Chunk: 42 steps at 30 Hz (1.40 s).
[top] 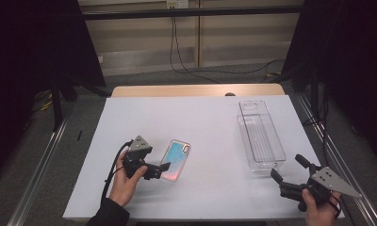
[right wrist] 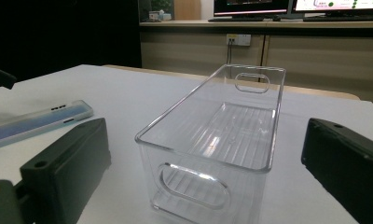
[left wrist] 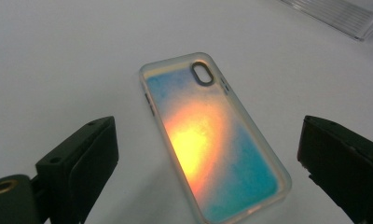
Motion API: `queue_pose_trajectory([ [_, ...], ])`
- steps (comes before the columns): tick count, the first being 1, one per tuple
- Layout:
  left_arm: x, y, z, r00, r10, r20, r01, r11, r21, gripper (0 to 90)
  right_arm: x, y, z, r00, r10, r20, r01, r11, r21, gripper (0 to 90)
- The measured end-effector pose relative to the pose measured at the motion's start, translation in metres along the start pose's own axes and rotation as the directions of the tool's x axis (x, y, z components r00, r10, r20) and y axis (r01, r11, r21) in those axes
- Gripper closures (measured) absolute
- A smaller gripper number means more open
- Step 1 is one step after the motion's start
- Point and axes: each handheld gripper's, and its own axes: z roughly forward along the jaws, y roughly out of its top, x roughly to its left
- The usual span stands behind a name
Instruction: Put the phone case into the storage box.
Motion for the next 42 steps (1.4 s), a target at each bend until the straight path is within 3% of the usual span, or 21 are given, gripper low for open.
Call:
queue_pose_trajectory([
  [9,-0.008,0.006,0.008,0.9997,0.025,-0.007,-0.025,0.9989,0.04,4.9,0.0,0.0,0.0,1.0,-0.002,-0.001,0.002,1.0,0.0,0.5],
  [13,-0.009,0.006,0.013,0.9998,0.02,-0.006,-0.019,0.9979,0.062,4.5,0.0,0.0,0.001,1.0,0.0,0.0,0.0,1.0,0.001,0.5],
  [17,-0.008,0.007,0.016,0.9991,0.021,-0.037,-0.018,0.9967,0.08,4.5,0.0,0.0,0.0,1.0,-0.001,-0.001,0.001,1.0,0.001,0.5],
  [28,-0.007,0.011,0.025,0.9997,0.005,-0.023,-0.001,0.9898,0.142,4.0,0.0,0.0,0.001,1.0,-0.001,0.0,0.001,1.0,0.001,0.5],
  [32,-0.005,0.013,0.026,0.9998,0.008,-0.016,-0.006,0.9907,0.136,4.1,0.0,0.0,0.0,1.0,0.0,-0.001,0.0,1.0,0.0,0.5],
  [38,-0.001,0.014,0.031,0.9992,-0.019,-0.035,0.024,0.9901,0.139,4.7,0.0,0.0,0.0,1.0,-0.001,0.003,0.001,1.0,0.001,0.5],
  [42,0.001,0.017,0.034,0.9991,-0.007,-0.042,0.013,0.9871,0.16,4.7,0.0,0.0,0.0,1.0,-0.001,0.0,0.001,1.0,0.001,0.5],
])
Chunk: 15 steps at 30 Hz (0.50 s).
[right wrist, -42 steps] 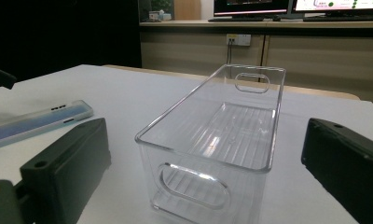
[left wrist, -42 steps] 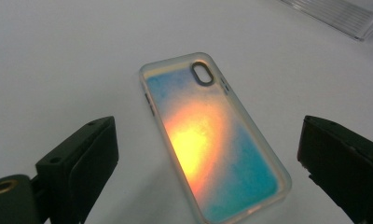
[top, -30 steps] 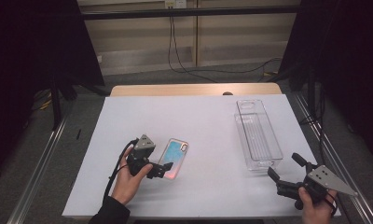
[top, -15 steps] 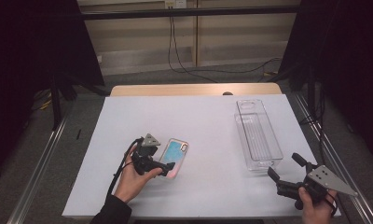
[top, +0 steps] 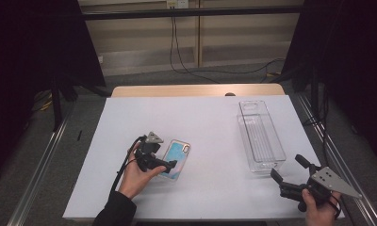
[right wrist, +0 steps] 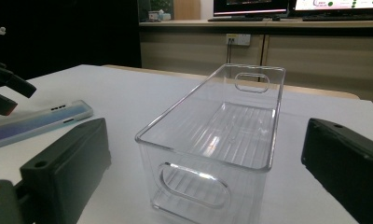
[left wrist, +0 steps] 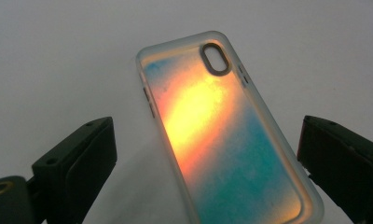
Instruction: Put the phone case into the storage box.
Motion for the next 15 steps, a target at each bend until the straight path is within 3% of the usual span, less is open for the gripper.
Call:
queue_pose_trajectory([
  [5,-0.001,0.008,0.005,1.0,0.0,0.009,0.0,0.9998,0.021,4.7,0.0,0.0,0.0,1.0,-0.001,0.0,0.001,1.0,-0.001,0.5],
  [15,-0.004,0.007,0.016,0.9999,-0.009,0.007,0.009,0.9976,0.068,5.3,0.0,0.0,0.0,1.0,0.0,-0.003,0.0,1.0,0.001,0.5],
])
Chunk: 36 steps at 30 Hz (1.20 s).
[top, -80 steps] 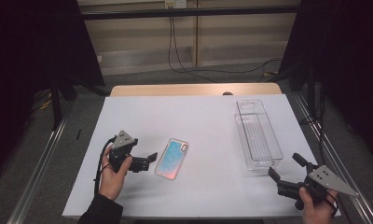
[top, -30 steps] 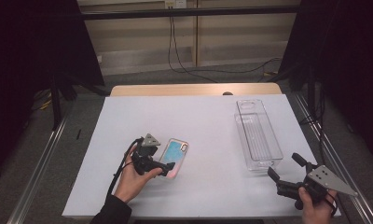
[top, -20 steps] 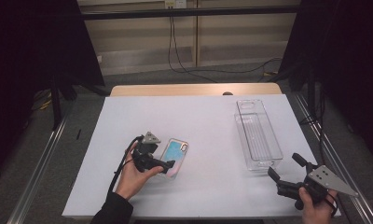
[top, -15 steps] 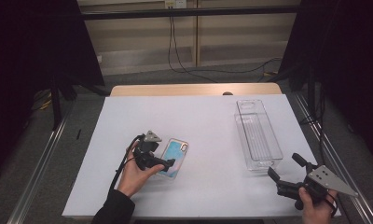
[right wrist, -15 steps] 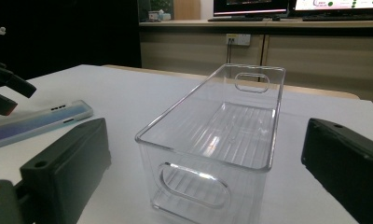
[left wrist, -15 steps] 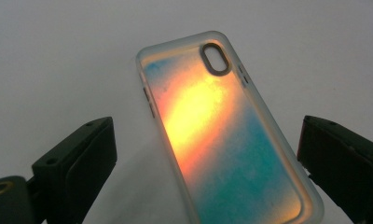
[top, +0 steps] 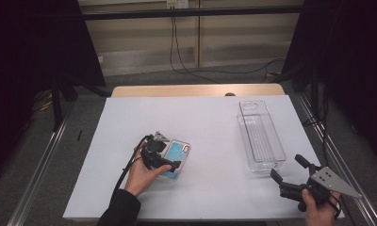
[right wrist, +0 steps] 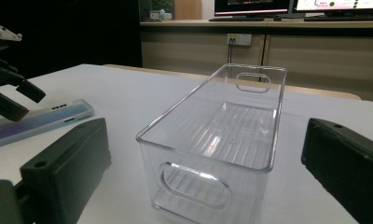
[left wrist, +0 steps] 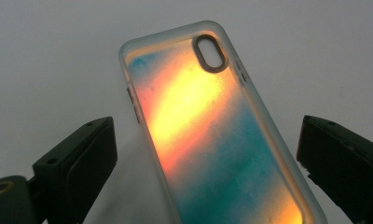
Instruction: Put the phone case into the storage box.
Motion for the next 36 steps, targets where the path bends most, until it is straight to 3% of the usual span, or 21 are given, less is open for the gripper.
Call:
queue_pose_trajectory([
  [5,0.004,0.0,0.004,0.9989,-0.046,0.008,0.046,0.9985,0.028,8.8,0.0,0.0,0.0,1.0,-0.002,0.002,0.002,1.0,-0.001,0.5],
  [12,0.002,0.002,0.008,0.9982,-0.057,0.019,0.056,0.9973,0.047,8.5,0.0,0.0,0.0,1.0,-0.001,0.0,0.001,1.0,0.0,0.5],
  [20,-0.004,0.008,0.016,0.9997,-0.02,0.017,0.018,0.9953,0.095,7.4,0.0,0.0,0.0,1.0,-0.001,0.0,0.001,1.0,0.001,0.5],
  [21,-0.006,0.009,0.018,1.0,-0.003,-0.001,0.003,0.9947,0.103,6.7,0.0,0.0,0.0,1.0,-0.002,0.0,0.002,1.0,0.0,0.5],
  [29,-0.009,0.009,0.021,0.9997,0.009,-0.023,-0.006,0.9932,0.116,5.6,0.0,0.0,0.0,1.0,-0.002,-0.001,0.002,1.0,0.0,0.5],
  [36,-0.016,0.009,0.025,0.9963,0.049,-0.07,-0.039,0.9904,0.132,4.6,0.0,0.0,0.0,1.0,-0.001,-0.001,0.001,1.0,0.001,0.5],
])
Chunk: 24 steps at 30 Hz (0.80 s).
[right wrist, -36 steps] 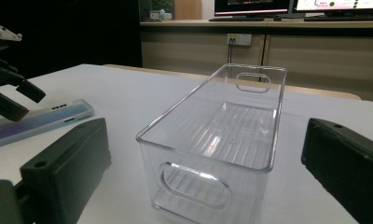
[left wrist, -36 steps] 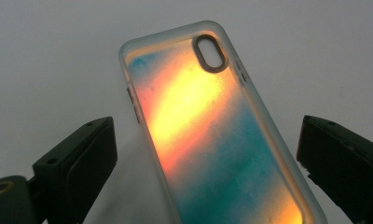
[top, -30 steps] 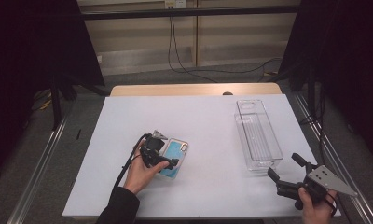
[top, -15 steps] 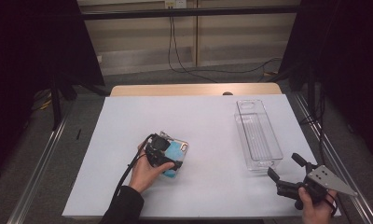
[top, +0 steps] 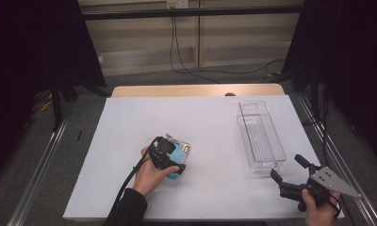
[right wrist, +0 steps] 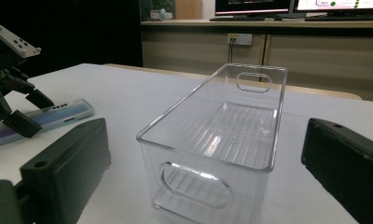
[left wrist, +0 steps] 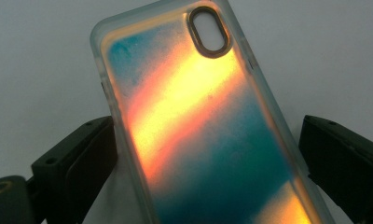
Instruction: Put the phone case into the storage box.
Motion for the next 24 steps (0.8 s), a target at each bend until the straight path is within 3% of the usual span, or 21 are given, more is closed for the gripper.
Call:
queue_pose_trajectory([
  [12,-0.0007,-0.001,0.0015,1.0,-0.007,-0.006,0.007,1.0,0.002,4.2,0.0005,0.0001,-0.0002,1.0,0.001,-0.003,-0.001,1.0,-0.001,0.5],
  [18,-0.0012,-0.0049,0.0019,0.9998,-0.013,-0.015,0.012,0.9994,-0.032,3.7,0.0008,0.0002,-0.0003,1.0,-0.003,-0.004,0.003,1.0,0.0,0.5],
  [24,-0.0008,-0.0037,0.0019,0.9999,-0.015,-0.006,0.015,0.9997,-0.021,3.7,0.0003,0.0,0.0003,1.0,-0.002,-0.005,0.002,1.0,0.001,0.5],
])
